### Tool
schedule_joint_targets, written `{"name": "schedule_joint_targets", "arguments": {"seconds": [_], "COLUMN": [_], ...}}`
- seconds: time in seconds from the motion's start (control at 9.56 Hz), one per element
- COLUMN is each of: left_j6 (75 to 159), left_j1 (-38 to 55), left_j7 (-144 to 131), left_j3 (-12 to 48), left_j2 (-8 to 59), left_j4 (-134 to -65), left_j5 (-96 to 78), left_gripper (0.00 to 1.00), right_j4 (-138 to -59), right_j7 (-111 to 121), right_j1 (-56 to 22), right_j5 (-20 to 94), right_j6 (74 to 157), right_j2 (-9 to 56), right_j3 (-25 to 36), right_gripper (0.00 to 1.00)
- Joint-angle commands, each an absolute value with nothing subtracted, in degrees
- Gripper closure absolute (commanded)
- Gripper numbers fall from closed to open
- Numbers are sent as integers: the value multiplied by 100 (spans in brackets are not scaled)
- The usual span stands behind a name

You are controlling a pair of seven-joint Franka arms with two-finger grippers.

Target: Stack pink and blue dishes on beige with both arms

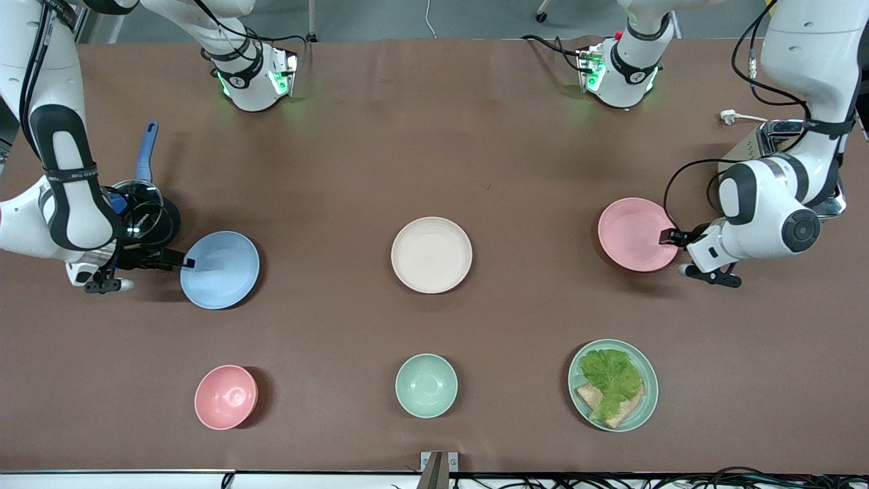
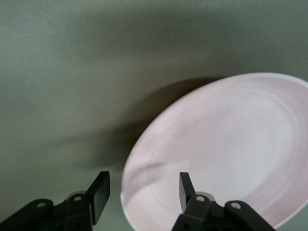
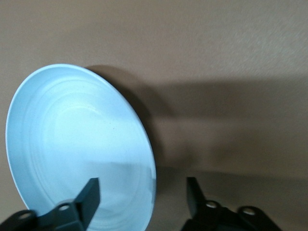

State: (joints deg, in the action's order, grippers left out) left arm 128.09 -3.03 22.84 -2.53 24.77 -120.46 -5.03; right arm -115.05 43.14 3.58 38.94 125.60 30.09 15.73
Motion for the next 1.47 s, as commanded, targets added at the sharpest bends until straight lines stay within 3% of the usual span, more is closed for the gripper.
{"name": "schedule_joint_targets", "arguments": {"seconds": [0.0,0.1,0.21,0.42,0.63,0.84,1.15,1.36], "left_j6": [12981,12973,12955,12807,11321,10156,10282,11218], "left_j1": [-377,-439,-500,-571,-519,-536,-466,-413], "left_j7": [2539,2653,2863,2962,2866,2308,191,-681], "left_j3": [-237,-237,-237,-202,-106,550,2140,2923], "left_j2": [2716,2707,2690,2593,2217,1970,2090,2468], "left_j4": [-12102,-12094,-12076,-11971,-11167,-10287,-9986,-9914], "left_j5": [-763,-826,-826,-826,-835,-1141,-1518,-1670], "left_gripper": [56,91,99,100,100,99,99,99], "right_j4": [-11654,-11654,-11654,-11646,-11584,-11261,-9971,-9380], "right_j7": [4526,4518,4518,4508,4527,4360,3047,1896], "right_j1": [360,369,387,395,387,299,229,71], "right_j5": [4175,4184,4184,4323,4368,4351,3616,3402], "right_j6": [12604,12604,12604,12577,12543,11985,10086,9303], "right_j2": [2962,2971,2979,3023,3076,2971,2875,2629], "right_j3": [1573,1573,1565,1573,1582,1853,2215,2189], "right_gripper": [42,49,59,97,99,99,99,99]}}
